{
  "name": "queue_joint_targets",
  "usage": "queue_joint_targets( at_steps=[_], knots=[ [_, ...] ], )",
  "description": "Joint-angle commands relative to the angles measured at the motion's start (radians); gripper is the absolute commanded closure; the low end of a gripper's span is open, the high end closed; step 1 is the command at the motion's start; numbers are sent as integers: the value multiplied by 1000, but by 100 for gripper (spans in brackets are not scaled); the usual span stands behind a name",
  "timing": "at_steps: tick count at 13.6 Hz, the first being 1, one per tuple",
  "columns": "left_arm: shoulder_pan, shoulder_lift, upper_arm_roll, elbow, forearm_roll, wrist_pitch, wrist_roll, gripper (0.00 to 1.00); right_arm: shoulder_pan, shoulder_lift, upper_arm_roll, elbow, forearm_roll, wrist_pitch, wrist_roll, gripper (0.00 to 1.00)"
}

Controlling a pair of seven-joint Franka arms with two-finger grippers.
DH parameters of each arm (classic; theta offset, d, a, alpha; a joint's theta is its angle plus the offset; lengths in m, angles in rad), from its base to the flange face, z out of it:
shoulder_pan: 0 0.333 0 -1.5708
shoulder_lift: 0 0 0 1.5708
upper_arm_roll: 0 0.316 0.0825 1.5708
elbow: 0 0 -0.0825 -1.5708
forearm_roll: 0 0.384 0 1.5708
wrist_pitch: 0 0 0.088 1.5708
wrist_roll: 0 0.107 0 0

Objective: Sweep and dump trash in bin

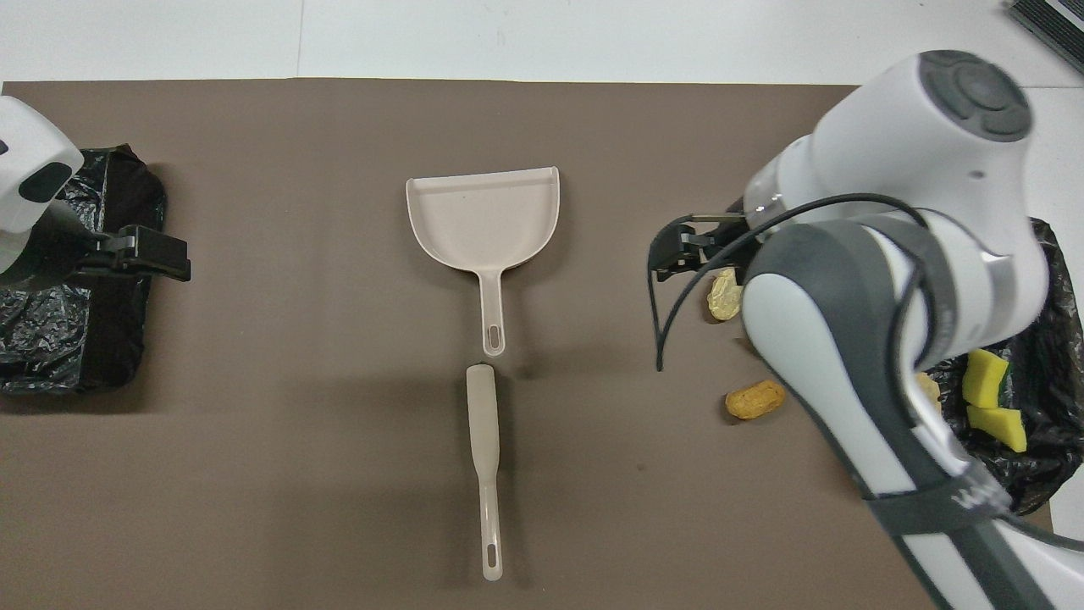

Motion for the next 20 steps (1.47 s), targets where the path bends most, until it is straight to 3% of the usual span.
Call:
queue_joint_targets(
  at_steps=[1, 4, 8, 12, 14, 20],
  knots=[
    [7, -24, 8, 18, 14, -64, 2, 0, -84, -70, 15, -16, -112, -48, -122, 0],
    [-40, -36, 41, 44, 19, -114, 2, 0, -124, -152, 8, -14, -139, -126, -148, 0],
    [-244, -36, 248, 71, 22, -151, 3, 0, -230, -219, 22, -14, -151, -237, -156, 0],
    [-405, -33, 398, 91, 23, -168, 5, 0, -192, -239, -20, -35, -134, -214, -153, 0],
    [-409, -33, 413, 91, 19, -162, 5, 0, -137, -239, -100, -42, -127, -200, -153, 0],
    [-445, -32, 379, 36, -3, -40, -8, 0, -121, -261, -96, -75, -116, -199, -145, 0]
  ],
)
